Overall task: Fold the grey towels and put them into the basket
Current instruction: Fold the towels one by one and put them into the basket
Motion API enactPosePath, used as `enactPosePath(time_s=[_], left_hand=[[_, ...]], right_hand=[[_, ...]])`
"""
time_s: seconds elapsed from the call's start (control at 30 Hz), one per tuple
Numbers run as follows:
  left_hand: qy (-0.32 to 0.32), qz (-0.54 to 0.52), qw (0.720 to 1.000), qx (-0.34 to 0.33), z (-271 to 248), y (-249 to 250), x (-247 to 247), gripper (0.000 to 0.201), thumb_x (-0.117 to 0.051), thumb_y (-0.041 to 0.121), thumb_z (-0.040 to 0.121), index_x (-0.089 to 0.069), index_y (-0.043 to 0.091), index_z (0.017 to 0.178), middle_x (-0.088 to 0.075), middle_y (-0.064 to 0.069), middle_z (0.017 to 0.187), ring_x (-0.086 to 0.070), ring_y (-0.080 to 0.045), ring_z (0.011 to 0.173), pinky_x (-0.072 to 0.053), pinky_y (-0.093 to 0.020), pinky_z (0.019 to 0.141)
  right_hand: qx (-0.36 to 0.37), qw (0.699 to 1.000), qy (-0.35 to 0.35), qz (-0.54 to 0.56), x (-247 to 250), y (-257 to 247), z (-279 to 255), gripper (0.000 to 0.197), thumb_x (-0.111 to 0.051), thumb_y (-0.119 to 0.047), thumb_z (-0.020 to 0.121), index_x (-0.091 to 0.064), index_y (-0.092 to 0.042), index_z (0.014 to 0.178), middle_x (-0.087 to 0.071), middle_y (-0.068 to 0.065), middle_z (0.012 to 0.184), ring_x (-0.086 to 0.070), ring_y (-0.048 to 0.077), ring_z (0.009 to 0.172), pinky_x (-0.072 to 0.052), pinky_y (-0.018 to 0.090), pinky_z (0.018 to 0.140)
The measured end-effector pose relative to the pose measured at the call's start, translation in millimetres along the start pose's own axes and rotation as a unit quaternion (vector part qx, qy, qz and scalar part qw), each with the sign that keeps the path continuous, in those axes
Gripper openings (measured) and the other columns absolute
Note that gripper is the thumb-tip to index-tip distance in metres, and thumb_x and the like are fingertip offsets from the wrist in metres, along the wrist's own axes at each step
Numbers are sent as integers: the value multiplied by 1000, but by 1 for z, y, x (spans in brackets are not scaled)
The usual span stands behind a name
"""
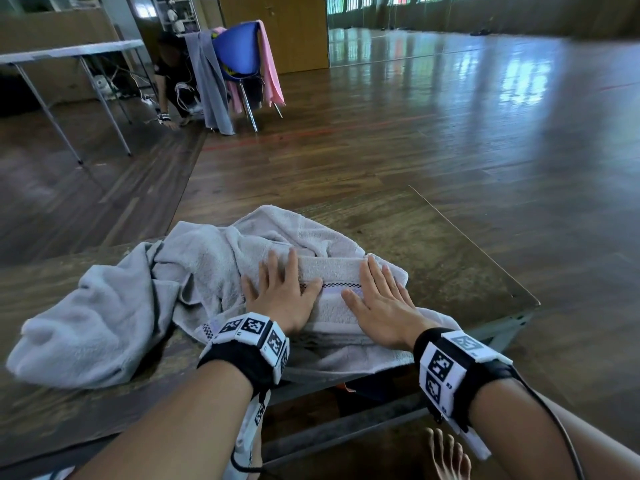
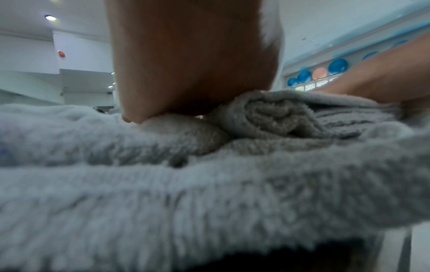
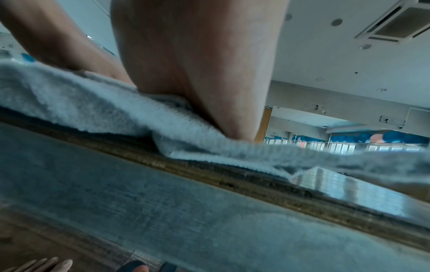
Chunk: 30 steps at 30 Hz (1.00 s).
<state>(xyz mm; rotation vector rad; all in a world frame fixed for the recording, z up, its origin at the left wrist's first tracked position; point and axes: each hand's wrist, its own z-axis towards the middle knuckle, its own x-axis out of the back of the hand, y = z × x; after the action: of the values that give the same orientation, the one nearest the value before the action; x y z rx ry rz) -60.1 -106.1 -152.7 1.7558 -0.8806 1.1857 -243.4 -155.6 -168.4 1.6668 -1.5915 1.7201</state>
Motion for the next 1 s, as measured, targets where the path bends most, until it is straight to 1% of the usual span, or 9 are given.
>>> enactPosePath(time_s=[0.13,0.2,0.37,0.47,0.53,0.7,0.83,0.9,1.0], left_hand=[[149,37,988,30,-7,9,9,79,-42,74,84,-45,13,136,-31,-12,148,-27,-33,139,-19,-53,117],[188,43,980,50,-9,14,12,72,-48,72,81,-57,13,119,-47,-12,132,-37,-33,127,-29,-49,109],[215,16,976,27,-13,27,15,45,-54,55,82,-62,12,95,-58,-7,109,-48,-30,112,-36,-45,98],[215,-123,969,-25,-12,33,23,28,-61,38,81,-53,14,70,-58,0,76,-58,-26,79,-44,-34,70],[187,-241,951,-45,-11,36,26,25,-63,30,82,-47,14,70,-53,2,68,-54,-19,66,-38,-30,57],[160,-440,881,-70,-16,43,41,27,-70,25,84,-56,5,95,-57,-1,73,-53,-16,62,-46,-33,61],[164,-537,825,-65,-20,42,54,38,-80,25,81,-58,6,106,-71,-2,83,-68,-15,69,-56,-32,68],[148,-594,788,-67,-21,38,60,40,-83,20,79,-60,6,109,-74,-3,86,-72,-16,75,-60,-31,69],[120,-631,762,-78,-25,29,69,23,-84,16,78,-70,10,95,-77,-6,87,-75,-21,81,-61,-32,72]], right_hand=[[0,1000,5,2,-1,1,0,78,-12,-64,101,21,-21,158,32,-8,163,29,12,149,12,41,125],[3,1000,10,0,-2,1,0,79,-12,-64,101,20,-21,158,32,-8,163,30,12,149,12,41,125],[16,999,28,1,-3,2,-1,81,-13,-64,101,18,-18,159,30,-5,164,30,12,149,11,41,125],[7,999,39,32,1,1,-3,81,-15,-64,101,17,-18,159,25,-4,167,28,11,150,12,38,124],[-17,995,59,72,6,-3,-1,83,-17,-65,100,14,-18,160,20,-2,168,26,12,151,10,39,123],[-53,973,108,196,25,-14,4,89,-19,-68,99,12,-11,159,8,10,170,14,22,155,0,44,127],[-58,941,148,298,40,-27,8,81,-27,-74,95,-16,-18,152,-43,19,151,-44,38,137,-37,52,113],[-62,917,169,356,48,-34,9,78,-35,-77,92,-27,-15,138,-55,16,133,-57,31,118,-46,44,99],[-41,903,176,390,58,-43,6,75,-42,-80,87,-40,-15,124,-57,-1,113,-55,12,98,-41,32,76]])
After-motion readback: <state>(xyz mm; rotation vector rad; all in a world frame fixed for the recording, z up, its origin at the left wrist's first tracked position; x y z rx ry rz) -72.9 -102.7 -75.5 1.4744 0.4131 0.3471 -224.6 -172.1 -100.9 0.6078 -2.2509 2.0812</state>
